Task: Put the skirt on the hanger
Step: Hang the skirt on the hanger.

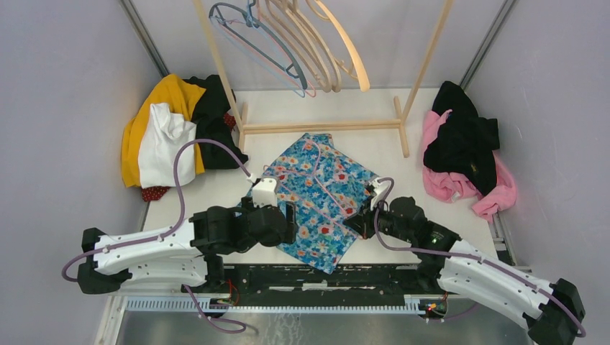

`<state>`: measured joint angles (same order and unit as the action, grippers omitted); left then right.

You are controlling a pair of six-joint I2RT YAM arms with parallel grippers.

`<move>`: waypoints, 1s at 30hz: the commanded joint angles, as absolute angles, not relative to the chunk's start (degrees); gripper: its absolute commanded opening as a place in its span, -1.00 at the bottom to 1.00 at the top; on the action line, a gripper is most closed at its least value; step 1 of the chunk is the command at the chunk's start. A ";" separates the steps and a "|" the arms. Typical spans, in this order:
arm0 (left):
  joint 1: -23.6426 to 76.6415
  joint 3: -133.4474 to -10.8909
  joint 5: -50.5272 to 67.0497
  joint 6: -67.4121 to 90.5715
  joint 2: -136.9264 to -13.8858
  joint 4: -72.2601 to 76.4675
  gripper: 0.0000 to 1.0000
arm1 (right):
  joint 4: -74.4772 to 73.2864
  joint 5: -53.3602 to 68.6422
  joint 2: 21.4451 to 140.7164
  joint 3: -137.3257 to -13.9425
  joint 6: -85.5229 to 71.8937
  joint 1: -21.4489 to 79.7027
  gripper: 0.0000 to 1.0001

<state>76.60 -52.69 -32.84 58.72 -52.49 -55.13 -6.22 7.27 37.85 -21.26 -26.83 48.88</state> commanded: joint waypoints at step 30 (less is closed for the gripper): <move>76.57 -51.23 -30.61 59.79 -55.03 -49.77 0.98 | 39.15 -18.01 61.99 -9.14 -36.00 83.02 -0.97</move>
<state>76.60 -51.35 -30.74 58.72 -55.40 -51.99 30.81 -14.57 60.60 -9.45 -35.75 81.52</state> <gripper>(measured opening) 0.990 0.039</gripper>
